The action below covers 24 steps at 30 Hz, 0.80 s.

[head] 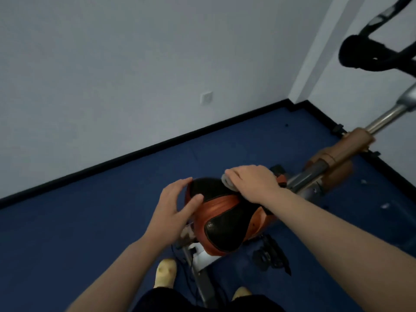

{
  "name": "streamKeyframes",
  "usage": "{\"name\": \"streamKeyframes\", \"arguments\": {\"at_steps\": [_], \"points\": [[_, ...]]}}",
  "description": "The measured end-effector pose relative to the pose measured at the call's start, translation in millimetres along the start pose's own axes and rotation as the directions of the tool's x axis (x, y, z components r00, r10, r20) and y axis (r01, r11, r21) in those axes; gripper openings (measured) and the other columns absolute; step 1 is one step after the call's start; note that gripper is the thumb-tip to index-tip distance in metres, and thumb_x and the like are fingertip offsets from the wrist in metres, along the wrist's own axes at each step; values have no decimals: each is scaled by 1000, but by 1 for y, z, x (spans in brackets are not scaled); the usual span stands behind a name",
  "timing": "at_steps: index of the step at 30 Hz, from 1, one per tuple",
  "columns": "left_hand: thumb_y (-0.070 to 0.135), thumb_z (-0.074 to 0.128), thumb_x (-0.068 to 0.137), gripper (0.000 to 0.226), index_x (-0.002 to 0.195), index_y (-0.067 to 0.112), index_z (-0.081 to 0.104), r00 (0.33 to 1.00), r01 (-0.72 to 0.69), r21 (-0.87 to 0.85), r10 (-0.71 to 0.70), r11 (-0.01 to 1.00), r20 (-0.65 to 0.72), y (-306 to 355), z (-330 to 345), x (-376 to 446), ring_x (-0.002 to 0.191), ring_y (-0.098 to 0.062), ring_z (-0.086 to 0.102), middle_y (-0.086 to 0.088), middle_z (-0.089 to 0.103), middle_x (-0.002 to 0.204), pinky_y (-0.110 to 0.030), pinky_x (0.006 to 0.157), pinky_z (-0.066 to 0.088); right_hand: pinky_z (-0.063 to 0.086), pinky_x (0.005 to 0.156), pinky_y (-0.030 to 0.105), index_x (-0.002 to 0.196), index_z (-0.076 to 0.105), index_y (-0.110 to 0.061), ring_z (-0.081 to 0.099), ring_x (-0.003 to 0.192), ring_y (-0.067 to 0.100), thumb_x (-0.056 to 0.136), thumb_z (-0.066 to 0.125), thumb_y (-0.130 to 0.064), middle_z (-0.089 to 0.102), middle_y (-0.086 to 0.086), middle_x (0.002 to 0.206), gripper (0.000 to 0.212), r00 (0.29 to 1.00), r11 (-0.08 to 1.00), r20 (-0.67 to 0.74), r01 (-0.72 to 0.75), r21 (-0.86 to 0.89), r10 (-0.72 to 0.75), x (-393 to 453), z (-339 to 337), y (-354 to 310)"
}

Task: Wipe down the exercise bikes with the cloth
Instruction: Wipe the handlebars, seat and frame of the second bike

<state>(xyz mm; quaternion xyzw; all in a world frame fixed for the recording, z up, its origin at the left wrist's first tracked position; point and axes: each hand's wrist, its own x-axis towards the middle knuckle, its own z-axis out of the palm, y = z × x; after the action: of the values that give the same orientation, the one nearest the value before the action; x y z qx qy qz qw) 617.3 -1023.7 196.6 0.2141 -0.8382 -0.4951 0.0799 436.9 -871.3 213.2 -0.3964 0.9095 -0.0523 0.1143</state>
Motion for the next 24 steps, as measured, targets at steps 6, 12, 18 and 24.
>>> {"name": "streamKeyframes", "arguments": {"at_steps": [6, 12, 18, 24], "points": [[35, 45, 101, 22, 117, 48, 53, 963, -195, 93, 173, 976, 208, 14, -3, 41, 114, 9, 47, 29, 55, 117, -8, 97, 34, 24, 108, 33, 145, 41, -35, 40, 127, 10, 102, 30, -47, 47, -13, 142, 46, 974, 974, -173, 173, 145, -147, -51, 15, -14], [31, 49, 101, 25, 122, 30, 64, 892, -319, 161, 239, 934, 383, 26, 8, 77, 113, 0, 54, 17, 62, 119, -23, 98, 42, 24, 110, 37, 109, 67, -30, 48, 116, 14, 101, 31, -44, 60, -13, 116, 38, 886, 942, -322, -324, 88, 335, -39, 20, -17], [42, 37, 103, 34, 128, 34, 59, 862, -397, 270, 254, 877, 439, 29, 22, 83, 117, 0, 52, 20, 60, 126, -19, 87, 35, 31, 107, 38, 125, 59, -22, 44, 126, 19, 104, 32, -36, 52, -2, 134, 37, 846, 867, -216, -440, 234, 488, -38, 18, 15], [47, 33, 101, 35, 112, 38, 65, 879, -379, 237, 268, 894, 393, 23, 22, 83, 90, 9, 49, 23, 63, 104, -8, 68, 31, 35, 109, 44, 154, 20, -21, 33, 138, 30, 103, 36, -36, 14, 8, 160, 56, 571, 520, -151, -565, 640, 807, -41, 30, -37]]}}
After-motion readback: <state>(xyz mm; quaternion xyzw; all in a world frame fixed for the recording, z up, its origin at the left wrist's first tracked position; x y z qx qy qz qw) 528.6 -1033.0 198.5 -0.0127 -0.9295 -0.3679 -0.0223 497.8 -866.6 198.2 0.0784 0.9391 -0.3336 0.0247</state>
